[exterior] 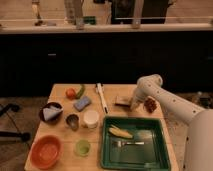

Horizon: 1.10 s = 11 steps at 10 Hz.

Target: Place eraser in table surface

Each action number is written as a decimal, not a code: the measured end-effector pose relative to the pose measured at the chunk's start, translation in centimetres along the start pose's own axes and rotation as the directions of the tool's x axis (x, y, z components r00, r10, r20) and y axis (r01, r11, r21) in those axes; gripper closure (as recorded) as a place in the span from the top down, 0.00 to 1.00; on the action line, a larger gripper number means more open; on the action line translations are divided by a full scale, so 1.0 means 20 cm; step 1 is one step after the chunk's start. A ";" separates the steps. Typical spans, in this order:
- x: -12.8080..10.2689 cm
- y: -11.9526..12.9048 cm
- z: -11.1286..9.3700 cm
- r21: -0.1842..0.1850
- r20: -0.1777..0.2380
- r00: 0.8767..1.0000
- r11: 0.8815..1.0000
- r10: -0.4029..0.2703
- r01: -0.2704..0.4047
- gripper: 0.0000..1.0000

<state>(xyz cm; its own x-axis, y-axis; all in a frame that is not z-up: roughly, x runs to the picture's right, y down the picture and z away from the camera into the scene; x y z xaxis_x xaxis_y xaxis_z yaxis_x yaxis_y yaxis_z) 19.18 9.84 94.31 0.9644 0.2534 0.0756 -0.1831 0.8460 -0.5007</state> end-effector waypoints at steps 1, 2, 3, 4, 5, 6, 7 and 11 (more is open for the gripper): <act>0.00 0.00 0.00 0.000 0.000 1.000 1.000 0.000 0.000 0.04; 0.00 0.00 0.00 0.000 0.000 1.000 1.000 0.000 0.000 0.04; 0.00 0.00 0.00 0.000 0.000 1.000 1.000 0.000 0.000 0.02; 0.00 0.00 0.00 0.000 0.000 1.000 1.000 0.000 0.000 0.00; 0.00 0.00 0.00 0.000 0.000 1.000 1.000 -0.001 0.001 0.04; 0.00 0.00 0.00 0.000 0.000 1.000 1.000 0.000 0.000 0.12; 0.00 0.00 0.00 0.000 0.000 1.000 1.000 -0.001 0.001 0.24; 0.00 0.00 0.00 0.000 0.000 1.000 1.000 0.000 0.000 0.63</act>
<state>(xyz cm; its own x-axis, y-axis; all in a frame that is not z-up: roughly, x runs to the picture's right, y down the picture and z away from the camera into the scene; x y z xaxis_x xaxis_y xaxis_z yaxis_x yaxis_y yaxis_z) 19.16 9.82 94.31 0.9644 0.2532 0.0759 -0.1827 0.8462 -0.5006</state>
